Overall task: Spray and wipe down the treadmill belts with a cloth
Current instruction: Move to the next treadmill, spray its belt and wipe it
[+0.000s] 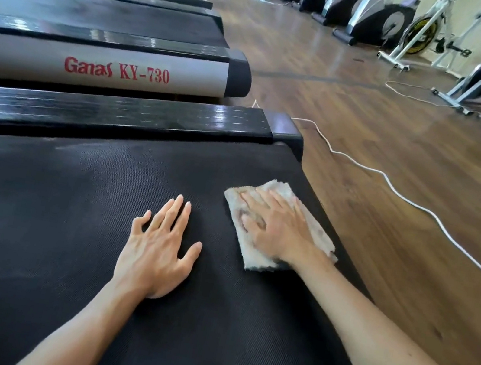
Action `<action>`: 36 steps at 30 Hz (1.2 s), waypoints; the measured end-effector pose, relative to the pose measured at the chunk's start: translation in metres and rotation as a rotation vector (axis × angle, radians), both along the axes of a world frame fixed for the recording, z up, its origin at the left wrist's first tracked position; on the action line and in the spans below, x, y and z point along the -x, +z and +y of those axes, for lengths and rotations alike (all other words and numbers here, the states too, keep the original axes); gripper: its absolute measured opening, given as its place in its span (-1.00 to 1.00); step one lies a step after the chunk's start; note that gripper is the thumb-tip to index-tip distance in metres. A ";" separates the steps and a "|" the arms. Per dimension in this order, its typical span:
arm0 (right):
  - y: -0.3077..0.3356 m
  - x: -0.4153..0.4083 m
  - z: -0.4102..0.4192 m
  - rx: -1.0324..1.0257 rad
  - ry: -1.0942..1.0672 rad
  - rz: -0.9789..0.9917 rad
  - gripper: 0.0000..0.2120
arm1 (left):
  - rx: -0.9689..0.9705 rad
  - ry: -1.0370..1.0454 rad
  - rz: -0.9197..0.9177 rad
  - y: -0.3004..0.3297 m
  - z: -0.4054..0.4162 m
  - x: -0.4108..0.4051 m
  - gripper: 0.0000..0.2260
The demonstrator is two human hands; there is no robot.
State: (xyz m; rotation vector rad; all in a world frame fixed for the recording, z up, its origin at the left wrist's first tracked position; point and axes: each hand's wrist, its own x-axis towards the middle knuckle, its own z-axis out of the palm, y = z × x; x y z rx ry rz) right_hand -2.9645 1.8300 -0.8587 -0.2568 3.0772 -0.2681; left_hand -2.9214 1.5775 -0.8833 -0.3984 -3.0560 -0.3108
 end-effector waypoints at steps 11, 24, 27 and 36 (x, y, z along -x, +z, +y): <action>-0.007 0.114 0.036 -0.010 -0.389 0.039 -0.40 | 0.014 0.010 0.026 -0.002 0.002 0.000 -0.20; 0.007 0.164 -0.012 -0.044 -0.090 0.045 -0.50 | -0.035 -0.012 0.039 -0.001 -0.002 0.000 -0.21; 0.006 0.168 0.044 0.022 -0.288 0.018 -0.50 | -0.020 -0.012 0.045 -0.001 -0.001 0.001 -0.20; 0.010 0.107 0.061 0.104 -0.354 -0.027 -0.46 | -0.018 -0.006 0.033 0.000 -0.001 0.000 -0.21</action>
